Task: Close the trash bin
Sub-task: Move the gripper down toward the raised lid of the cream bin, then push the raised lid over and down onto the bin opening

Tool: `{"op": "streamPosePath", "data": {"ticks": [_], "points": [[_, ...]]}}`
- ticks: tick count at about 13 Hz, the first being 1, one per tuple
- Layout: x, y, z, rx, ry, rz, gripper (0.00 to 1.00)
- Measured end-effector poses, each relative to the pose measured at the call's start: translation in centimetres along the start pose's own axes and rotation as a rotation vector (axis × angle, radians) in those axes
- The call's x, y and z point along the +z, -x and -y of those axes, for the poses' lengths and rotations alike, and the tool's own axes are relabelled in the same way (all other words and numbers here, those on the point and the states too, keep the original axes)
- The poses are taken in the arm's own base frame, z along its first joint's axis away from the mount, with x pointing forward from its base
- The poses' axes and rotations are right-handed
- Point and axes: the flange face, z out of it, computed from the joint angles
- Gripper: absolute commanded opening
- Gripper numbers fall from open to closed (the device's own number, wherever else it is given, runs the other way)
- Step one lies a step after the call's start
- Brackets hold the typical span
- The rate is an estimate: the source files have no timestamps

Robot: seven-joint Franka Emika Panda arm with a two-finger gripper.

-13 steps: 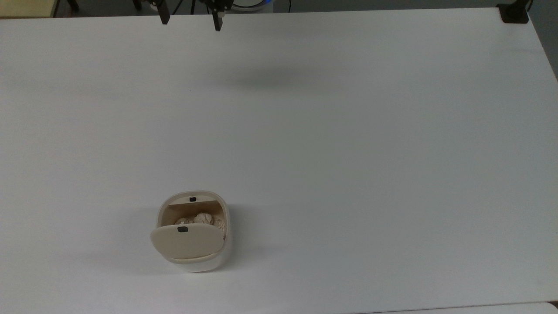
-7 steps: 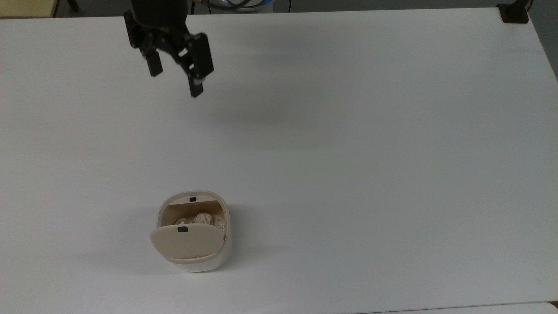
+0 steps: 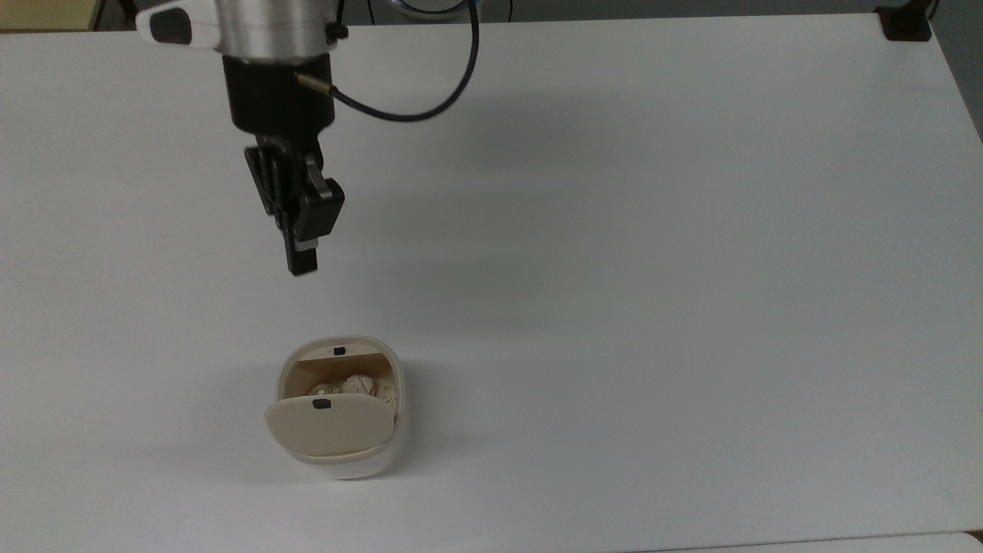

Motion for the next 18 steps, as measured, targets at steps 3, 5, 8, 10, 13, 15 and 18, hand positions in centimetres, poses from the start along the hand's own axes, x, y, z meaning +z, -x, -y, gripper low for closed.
{"op": "streamPosePath", "data": {"ticks": [3,5,8,10,13,15,18], "points": [[2.8,0.5,2.0,0.083,-0.108,-0.071,0.00],[4.1,0.7,2.3,0.116,-0.161,-0.108,0.00],[6.5,1.7,2.8,0.171,-0.244,-0.149,0.00],[7.8,2.4,2.9,0.198,-0.271,-0.156,0.00],[9.5,3.0,2.7,0.204,-0.302,-0.174,0.00],[10.6,3.1,2.6,0.204,-0.302,-0.175,0.00],[11.4,3.2,2.5,0.203,-0.308,-0.182,0.00]]}}
